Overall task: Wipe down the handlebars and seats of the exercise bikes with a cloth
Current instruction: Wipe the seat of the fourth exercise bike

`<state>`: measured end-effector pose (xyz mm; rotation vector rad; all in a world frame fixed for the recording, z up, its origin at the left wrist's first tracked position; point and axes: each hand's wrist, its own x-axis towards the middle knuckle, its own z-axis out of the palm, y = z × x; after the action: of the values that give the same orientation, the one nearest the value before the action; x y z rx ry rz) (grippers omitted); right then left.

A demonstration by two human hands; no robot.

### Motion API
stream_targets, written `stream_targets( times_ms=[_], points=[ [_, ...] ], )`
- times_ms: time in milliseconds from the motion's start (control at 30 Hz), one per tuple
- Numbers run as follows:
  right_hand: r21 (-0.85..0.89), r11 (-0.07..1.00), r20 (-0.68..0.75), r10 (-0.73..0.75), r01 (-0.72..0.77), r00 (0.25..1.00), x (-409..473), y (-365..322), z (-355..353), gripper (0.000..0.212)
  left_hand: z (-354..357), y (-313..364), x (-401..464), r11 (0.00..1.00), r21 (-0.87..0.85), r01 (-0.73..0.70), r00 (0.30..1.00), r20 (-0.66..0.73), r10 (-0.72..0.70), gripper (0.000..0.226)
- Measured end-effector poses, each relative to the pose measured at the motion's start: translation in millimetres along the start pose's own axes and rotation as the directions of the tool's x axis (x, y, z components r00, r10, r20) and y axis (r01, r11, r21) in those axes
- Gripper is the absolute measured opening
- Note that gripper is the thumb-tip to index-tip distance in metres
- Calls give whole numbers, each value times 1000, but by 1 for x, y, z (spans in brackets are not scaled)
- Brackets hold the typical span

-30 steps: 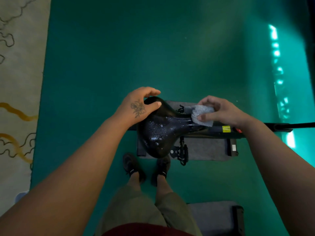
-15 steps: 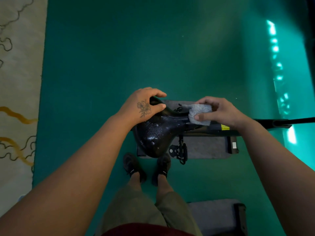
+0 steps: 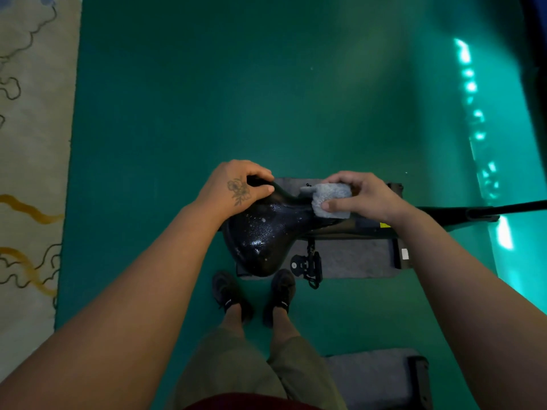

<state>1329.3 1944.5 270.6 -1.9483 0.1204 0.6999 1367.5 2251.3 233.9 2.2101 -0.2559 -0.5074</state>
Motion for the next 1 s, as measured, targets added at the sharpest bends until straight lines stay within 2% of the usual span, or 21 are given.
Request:
stream_targets(
  times_ms=[167,300,533,633,800,1000],
  points=[
    [60,998,-52,11,-8,999,-23,19,-22,33,3,3,-3,1000,-13,3,1000,-23,-3,22],
    [35,999,-94,-30,33,995,-26,18,-14,36,4,2,-4,1000,-9,3,999,-47,-4,22],
    [-85,991,-33,-108,105,994,-12,1,10,35,4,3,-6,1000,-20,10,999,-49,-10,21],
    [-47,991,-4,-124,123,992,-16,6,0,37,3,7,-6,1000,-15,27,998,-52,-28,22],
    [-1,991,-53,-136,136,989,-28,24,-15,43,7,12,-6,999,-10,50,997,-58,-51,21],
    [-36,987,-84,-158,156,984,-21,17,3,35,7,12,-9,994,-70,85,994,-64,-89,24]
  ],
)
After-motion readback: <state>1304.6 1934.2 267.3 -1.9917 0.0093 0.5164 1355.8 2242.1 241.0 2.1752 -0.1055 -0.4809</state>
